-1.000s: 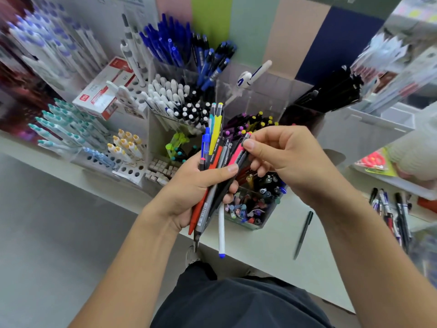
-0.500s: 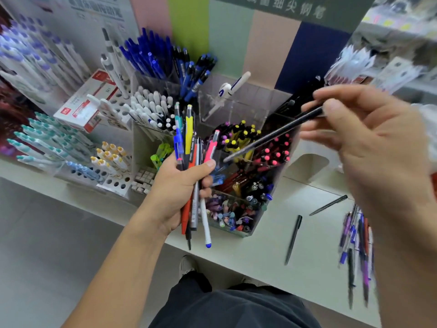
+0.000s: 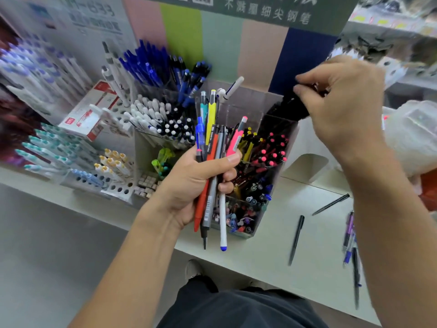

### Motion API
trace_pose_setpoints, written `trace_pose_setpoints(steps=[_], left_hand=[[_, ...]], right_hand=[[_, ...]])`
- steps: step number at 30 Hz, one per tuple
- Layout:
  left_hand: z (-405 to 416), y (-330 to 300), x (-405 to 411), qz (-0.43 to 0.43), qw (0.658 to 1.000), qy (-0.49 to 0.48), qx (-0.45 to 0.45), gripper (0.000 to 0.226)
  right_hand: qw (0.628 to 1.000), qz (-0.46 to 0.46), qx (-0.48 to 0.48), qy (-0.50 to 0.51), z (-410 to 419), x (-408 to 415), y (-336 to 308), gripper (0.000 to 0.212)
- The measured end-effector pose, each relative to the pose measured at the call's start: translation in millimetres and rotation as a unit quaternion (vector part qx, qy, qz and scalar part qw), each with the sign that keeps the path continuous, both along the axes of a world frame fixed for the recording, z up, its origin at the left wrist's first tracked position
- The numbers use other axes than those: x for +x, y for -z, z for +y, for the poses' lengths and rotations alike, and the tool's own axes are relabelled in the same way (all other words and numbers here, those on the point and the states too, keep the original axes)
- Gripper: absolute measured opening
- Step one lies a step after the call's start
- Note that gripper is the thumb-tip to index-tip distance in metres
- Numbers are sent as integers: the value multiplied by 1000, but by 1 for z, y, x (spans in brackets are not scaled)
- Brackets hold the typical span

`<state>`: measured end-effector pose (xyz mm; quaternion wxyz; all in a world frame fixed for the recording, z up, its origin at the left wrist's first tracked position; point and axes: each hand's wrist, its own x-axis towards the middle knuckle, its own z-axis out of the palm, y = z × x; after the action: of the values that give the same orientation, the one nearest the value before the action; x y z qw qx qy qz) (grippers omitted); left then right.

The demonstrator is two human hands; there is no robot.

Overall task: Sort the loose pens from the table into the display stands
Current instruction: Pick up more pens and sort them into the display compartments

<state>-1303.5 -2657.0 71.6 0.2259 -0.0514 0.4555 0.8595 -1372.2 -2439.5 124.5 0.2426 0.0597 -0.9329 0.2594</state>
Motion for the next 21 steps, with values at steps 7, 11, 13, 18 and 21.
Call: trace_pose_setpoints(steps=[7, 11, 13, 18, 21], left_hand=[[-5, -3, 6, 80, 993, 13, -87, 33], [-7, -8, 10, 37, 997, -11, -60, 34], [-13, -5, 9, 0, 997, -61, -41, 32], [-31, 8, 10, -23, 990, -107, -92, 20], [-29, 13, 13, -21, 991, -78, -104, 25]], right_hand=[[968, -162, -159, -103, -43, 53, -20, 22], [882, -270, -357, -144, -57, 49, -1, 7], [882, -208, -397, -144, -49, 49, -5, 4], [945, 7, -301, -127, -11, 54, -19, 3], [983, 10, -164, -85, -1, 53, 1, 5]])
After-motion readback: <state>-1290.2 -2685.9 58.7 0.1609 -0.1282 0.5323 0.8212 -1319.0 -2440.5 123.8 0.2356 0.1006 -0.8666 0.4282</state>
